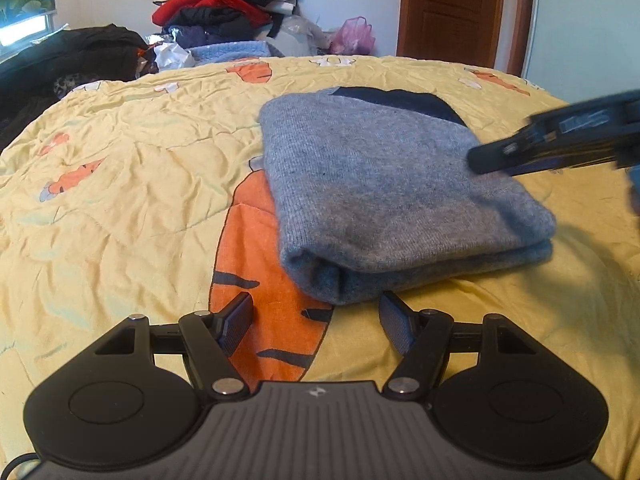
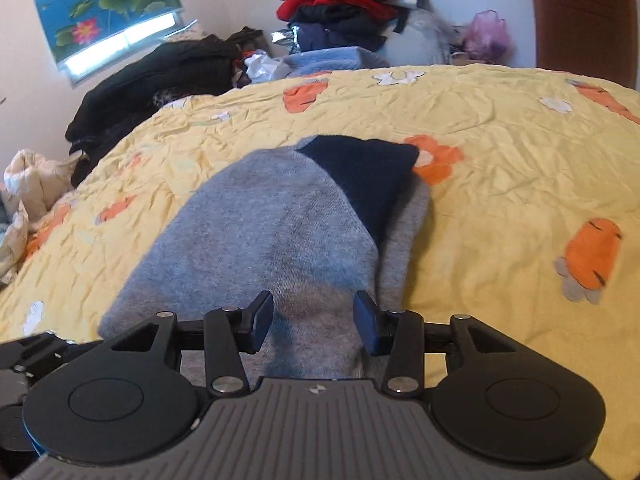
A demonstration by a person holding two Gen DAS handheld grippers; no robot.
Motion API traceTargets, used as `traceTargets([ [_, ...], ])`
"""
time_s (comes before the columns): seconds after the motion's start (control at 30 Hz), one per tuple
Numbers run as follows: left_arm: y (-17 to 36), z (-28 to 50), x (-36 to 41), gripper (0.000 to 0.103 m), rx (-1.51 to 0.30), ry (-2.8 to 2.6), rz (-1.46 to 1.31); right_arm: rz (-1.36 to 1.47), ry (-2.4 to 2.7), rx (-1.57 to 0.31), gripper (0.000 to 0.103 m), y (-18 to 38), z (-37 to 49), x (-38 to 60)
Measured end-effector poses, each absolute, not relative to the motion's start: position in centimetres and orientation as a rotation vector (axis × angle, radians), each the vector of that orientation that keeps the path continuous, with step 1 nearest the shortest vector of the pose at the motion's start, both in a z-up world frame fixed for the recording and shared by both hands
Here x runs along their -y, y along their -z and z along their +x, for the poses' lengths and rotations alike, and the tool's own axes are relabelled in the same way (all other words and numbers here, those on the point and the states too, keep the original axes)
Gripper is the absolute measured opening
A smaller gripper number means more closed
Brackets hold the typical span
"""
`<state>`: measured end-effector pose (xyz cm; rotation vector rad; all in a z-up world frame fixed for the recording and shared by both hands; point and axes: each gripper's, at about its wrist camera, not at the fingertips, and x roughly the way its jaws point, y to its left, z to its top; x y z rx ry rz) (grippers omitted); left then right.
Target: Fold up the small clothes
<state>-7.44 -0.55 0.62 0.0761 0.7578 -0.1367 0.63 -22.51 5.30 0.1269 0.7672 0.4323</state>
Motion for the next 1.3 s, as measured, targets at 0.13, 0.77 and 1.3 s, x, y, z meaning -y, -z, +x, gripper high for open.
traceTargets([
  [0.13, -0.2, -7.7, 0.7, 0.077, -0.729, 0.123, 0.086, 0.14, -0.526, -0.732, 0.066, -6.7, -2.1, 21.3],
  [0.77, 0.2, -7.9, -0.2, 0.103, -0.721, 0.17, 0.037, 0.077, -0.354, -0.776, 0.086, -3.1, -8.6, 22.3],
  [1.3, 0.3, -6.6, 0.5, 0.103, -0.735, 0.098, 0.065, -0.019, -0.097, -0.704, 0.103, 0.3, -7.6, 21.3],
])
